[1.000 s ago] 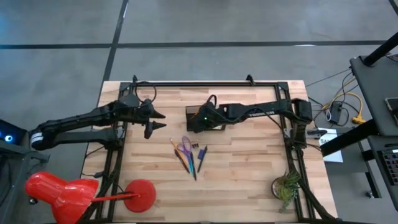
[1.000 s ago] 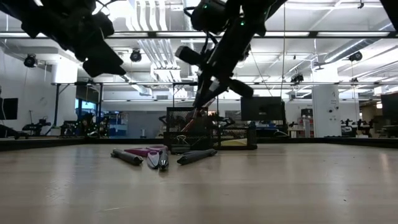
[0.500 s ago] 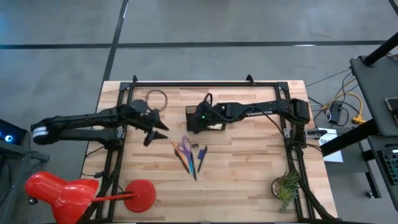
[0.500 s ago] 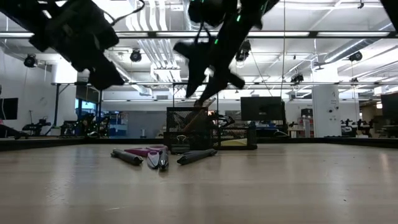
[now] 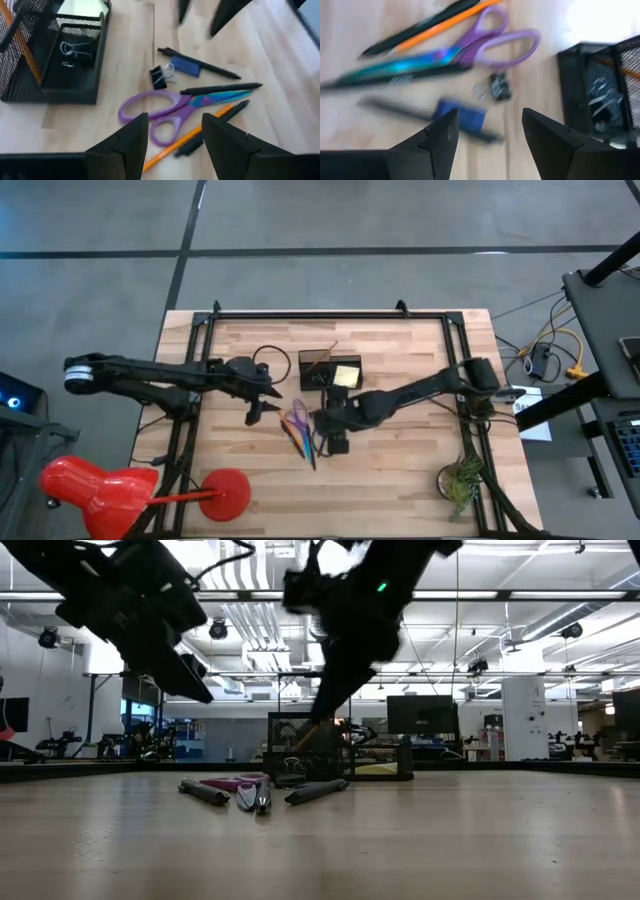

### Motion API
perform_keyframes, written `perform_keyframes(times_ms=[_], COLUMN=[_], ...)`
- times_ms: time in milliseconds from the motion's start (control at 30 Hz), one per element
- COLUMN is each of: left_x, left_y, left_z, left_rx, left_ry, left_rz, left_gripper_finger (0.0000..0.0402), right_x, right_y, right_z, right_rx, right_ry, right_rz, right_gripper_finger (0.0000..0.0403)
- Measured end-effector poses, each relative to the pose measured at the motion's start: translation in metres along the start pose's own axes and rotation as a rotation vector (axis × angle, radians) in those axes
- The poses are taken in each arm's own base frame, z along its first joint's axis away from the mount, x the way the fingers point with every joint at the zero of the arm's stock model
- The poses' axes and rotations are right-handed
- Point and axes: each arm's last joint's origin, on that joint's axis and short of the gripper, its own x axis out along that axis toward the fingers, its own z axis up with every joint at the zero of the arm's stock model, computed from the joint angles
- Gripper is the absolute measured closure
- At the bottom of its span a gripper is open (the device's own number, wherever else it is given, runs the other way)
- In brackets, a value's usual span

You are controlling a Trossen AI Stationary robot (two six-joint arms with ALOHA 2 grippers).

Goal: Pick and place office supplies into organizer
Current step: Put the black binder clip into the black desk organizer

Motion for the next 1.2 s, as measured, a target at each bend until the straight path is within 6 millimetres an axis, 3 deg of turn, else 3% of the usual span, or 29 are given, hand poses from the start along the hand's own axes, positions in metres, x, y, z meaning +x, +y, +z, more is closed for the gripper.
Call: perform_keyframes(times_ms=[200,467,700,1033,1200], left_x=[-0.025,-0.055,-0.066,-0.06,-0.062], left_y=[-0.007,-0.014,-0.016,-0.014,-0.014], left_z=[0.006,0.014,0.015,0.013,0.016], left_rx=[-0.04,-0.026,-0.016,0.0,0.005], left_ry=[-0.1,-0.259,-0.31,-0.261,-0.271], left_rz=[-0.008,0.015,0.012,0.039,0.057], left_gripper_finger=[0.0231,0.0231,0.0231,0.0231,0.0231], right_x=[0.034,0.057,0.06,0.056,0.047], right_y=[0.001,0.001,-0.01,-0.019,-0.029], right_z=[0.003,0.012,0.008,0.019,0.031], right_rx=[0.016,-0.03,-0.066,-0.106,0.043], right_ry=[0.032,0.047,0.118,0.087,0.054], right_rz=[-0.032,-0.045,-0.067,-0.06,-0.067], right_gripper_finger=[0.0195,0.0213,0.0271,0.0381,0.0394])
